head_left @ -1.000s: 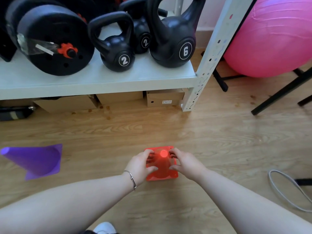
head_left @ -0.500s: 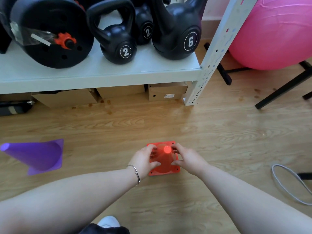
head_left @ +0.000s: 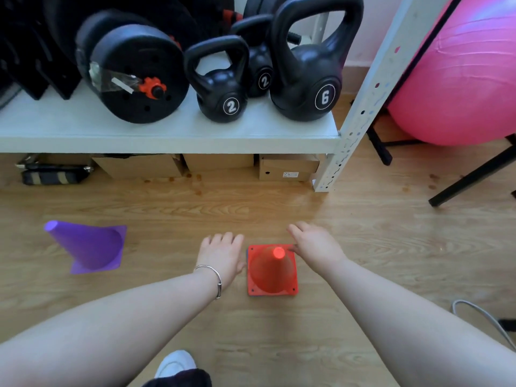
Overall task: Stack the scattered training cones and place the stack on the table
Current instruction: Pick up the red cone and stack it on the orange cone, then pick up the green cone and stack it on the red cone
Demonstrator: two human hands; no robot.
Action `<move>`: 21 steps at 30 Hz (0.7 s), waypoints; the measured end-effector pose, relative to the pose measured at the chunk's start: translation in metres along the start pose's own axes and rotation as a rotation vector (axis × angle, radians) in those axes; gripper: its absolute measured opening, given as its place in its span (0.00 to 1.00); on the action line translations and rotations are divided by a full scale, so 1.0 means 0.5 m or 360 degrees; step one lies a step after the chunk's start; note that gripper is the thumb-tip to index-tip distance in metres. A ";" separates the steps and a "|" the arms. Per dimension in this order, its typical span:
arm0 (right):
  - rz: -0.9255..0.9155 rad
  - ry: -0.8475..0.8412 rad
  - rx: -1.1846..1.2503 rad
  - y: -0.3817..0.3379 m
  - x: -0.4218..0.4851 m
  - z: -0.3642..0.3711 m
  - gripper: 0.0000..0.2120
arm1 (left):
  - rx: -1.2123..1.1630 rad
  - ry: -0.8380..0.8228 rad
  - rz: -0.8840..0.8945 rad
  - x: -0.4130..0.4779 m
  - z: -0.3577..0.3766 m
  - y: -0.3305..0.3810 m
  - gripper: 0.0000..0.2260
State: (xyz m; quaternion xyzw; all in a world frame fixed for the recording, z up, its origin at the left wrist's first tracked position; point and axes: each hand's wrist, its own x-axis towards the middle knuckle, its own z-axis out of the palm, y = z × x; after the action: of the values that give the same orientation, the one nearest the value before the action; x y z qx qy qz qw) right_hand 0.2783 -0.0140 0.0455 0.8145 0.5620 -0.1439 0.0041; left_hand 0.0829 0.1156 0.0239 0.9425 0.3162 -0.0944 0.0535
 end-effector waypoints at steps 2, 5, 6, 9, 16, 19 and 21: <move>-0.0064 0.0160 -0.0149 -0.010 0.020 -0.030 0.25 | 0.0103 0.0135 -0.0058 -0.015 -0.019 -0.029 0.26; -0.0106 0.0335 -0.0287 -0.038 0.039 -0.080 0.27 | 0.0248 0.0241 -0.0181 -0.041 -0.063 -0.078 0.27; -0.0135 0.0372 -0.0315 -0.050 0.042 -0.095 0.28 | 0.0282 0.0273 -0.0234 -0.052 -0.085 -0.095 0.27; -0.0256 0.0461 -0.0366 -0.097 0.046 -0.139 0.28 | 0.0384 0.0367 -0.0400 -0.097 -0.161 -0.142 0.27; -0.0514 0.0566 -0.0163 -0.295 0.021 -0.219 0.32 | 0.0438 0.0456 -0.0763 -0.339 -0.325 -0.237 0.30; -0.0679 0.0574 -0.0116 -0.396 0.004 -0.245 0.32 | 0.0509 0.0411 -0.0862 -0.457 -0.356 -0.298 0.34; -0.0788 0.0572 -0.0117 -0.466 0.005 -0.245 0.32 | 0.0546 0.0348 -0.0972 -0.523 -0.351 -0.352 0.35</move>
State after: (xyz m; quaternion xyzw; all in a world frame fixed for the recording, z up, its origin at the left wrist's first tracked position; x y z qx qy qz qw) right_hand 0.0936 0.0948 0.1986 0.6646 0.7398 0.0262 -0.1012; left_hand -0.2028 0.1302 0.2434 0.8044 0.5664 -0.0564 -0.1701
